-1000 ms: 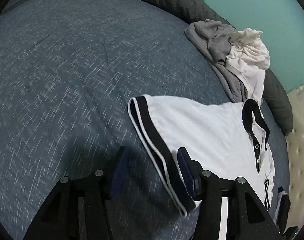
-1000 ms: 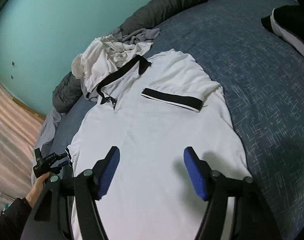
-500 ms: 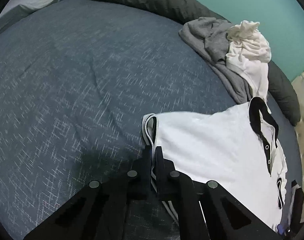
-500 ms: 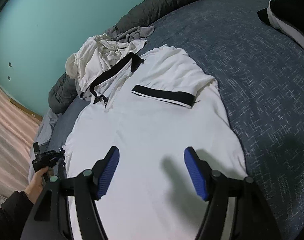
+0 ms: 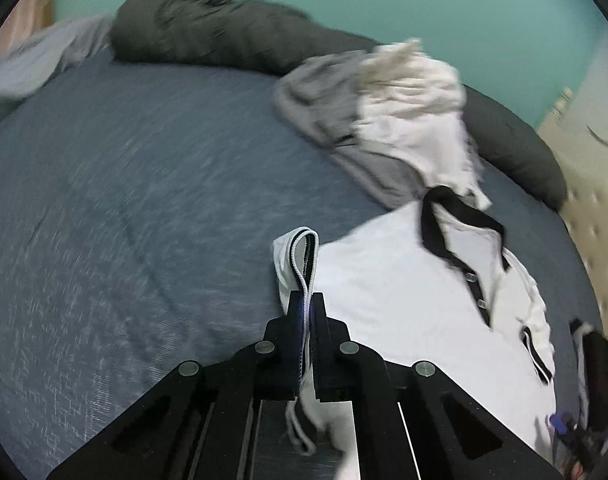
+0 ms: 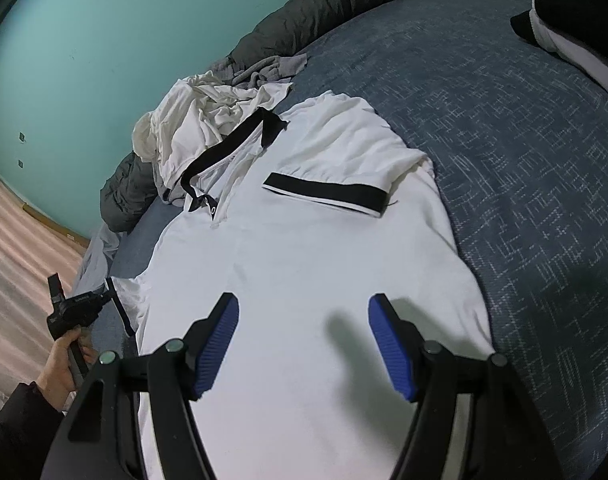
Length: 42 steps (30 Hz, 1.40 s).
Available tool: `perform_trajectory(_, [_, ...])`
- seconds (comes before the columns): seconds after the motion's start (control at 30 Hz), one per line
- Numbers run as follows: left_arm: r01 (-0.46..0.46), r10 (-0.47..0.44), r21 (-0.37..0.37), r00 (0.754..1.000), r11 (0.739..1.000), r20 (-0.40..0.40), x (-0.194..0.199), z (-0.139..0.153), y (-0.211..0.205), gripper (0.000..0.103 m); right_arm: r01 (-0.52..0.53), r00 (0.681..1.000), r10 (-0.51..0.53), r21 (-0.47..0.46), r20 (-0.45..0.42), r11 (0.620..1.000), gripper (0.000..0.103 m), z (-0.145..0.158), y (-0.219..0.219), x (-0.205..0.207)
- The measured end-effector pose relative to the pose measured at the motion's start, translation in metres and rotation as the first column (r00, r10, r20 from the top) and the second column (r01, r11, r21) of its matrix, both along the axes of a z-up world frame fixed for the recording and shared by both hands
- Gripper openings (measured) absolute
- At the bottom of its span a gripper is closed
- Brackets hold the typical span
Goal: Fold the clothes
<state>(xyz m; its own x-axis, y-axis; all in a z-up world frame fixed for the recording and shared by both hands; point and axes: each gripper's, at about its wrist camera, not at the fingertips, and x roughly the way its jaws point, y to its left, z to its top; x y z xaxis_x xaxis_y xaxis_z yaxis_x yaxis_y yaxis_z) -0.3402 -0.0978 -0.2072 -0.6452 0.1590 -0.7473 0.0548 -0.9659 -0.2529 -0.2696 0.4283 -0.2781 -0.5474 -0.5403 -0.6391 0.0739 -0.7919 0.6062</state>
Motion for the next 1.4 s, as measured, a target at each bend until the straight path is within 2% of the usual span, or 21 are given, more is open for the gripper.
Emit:
perform_trajectory(0.1, [0.085, -0.086, -0.008, 0.996, 0.996, -0.029, 0.007, 0.018, 0.035, 0.003, 0.005, 1.000, -0.005, -0.005, -0.005, 1.000, 0.068, 0.001, 0.002, 0.000])
perform_trajectory(0.2, [0.181, -0.182, -0.045, 0.983, 0.982, -0.025, 0.001, 0.024, 0.080, 0.003, 0.009, 1.000, -0.009, -0.012, -0.004, 1.000, 0.068, 0.002, 0.003, -0.001])
perform_trajectory(0.27, [0.239, -0.240, -0.065, 0.971, 0.969, 0.006, -0.001, 0.019, 0.108, 0.003, 0.008, 1.000, -0.008, -0.016, -0.003, 1.000, 0.068, 0.002, 0.003, -0.001])
perform_trajectory(0.47, [0.333, -0.323, -0.093, 0.940, 0.938, 0.112, 0.007, -0.016, 0.157, 0.003, 0.006, 1.000, -0.006, -0.039, 0.005, 0.999, 0.068, 0.002, 0.005, -0.001])
perform_trajectory(0.5, [0.340, -0.328, -0.086, 0.936, 0.937, 0.129, 0.007, -0.021, 0.161, 0.004, 0.006, 1.000, -0.006, -0.041, 0.005, 0.999, 0.068, 0.002, 0.005, -0.001])
perform_trajectory(0.57, [0.349, -0.336, -0.066, 0.930, 0.935, 0.152, 0.008, -0.027, 0.165, 0.016, 0.005, 1.000, -0.005, -0.046, 0.004, 0.999, 0.068, 0.003, 0.006, -0.001])
perform_trajectory(0.6, [0.346, -0.335, -0.059, 0.931, 0.936, 0.146, 0.009, -0.028, 0.164, 0.020, 0.004, 1.000, -0.004, -0.048, 0.004, 0.999, 0.068, 0.003, 0.005, -0.001])
perform_trajectory(0.67, [0.334, -0.326, -0.047, 0.937, 0.942, 0.125, 0.014, -0.023, 0.156, 0.041, 0.004, 1.000, -0.004, -0.049, 0.004, 0.999, 0.068, 0.003, 0.005, -0.001])
perform_trajectory(0.7, [0.324, -0.318, -0.042, 0.941, 0.945, 0.114, 0.016, -0.020, 0.151, 0.042, 0.004, 1.000, -0.004, -0.049, 0.004, 0.999, 0.068, 0.003, 0.004, -0.001])
perform_trajectory(0.87, [0.230, -0.227, -0.028, 0.970, 0.973, 0.087, 0.031, -0.017, 0.103, 0.042, -0.001, 1.000, 0.001, -0.045, 0.005, 0.999, 0.068, 0.002, 0.002, 0.000])
perform_trajectory(1.03, [0.131, -0.132, 0.021, 0.985, 0.991, 0.111, 0.047, -0.040, 0.048, 0.042, -0.006, 1.000, 0.006, -0.039, -0.001, 0.999, 0.068, 0.003, -0.002, 0.002])
perform_trajectory(1.23, [0.104, -0.116, 0.102, 0.986, 0.989, 0.116, 0.057, -0.065, 0.020, 0.042, -0.028, 1.000, 0.028, -0.011, -0.007, 1.000, 0.068, 0.006, -0.015, 0.005])
perform_trajectory(1.4, [0.148, -0.162, 0.135, 0.981, 0.980, 0.106, 0.059, -0.081, 0.018, 0.042, -0.059, 0.998, 0.059, 0.014, 0.009, 0.998, 0.068, 0.005, -0.035, 0.007])
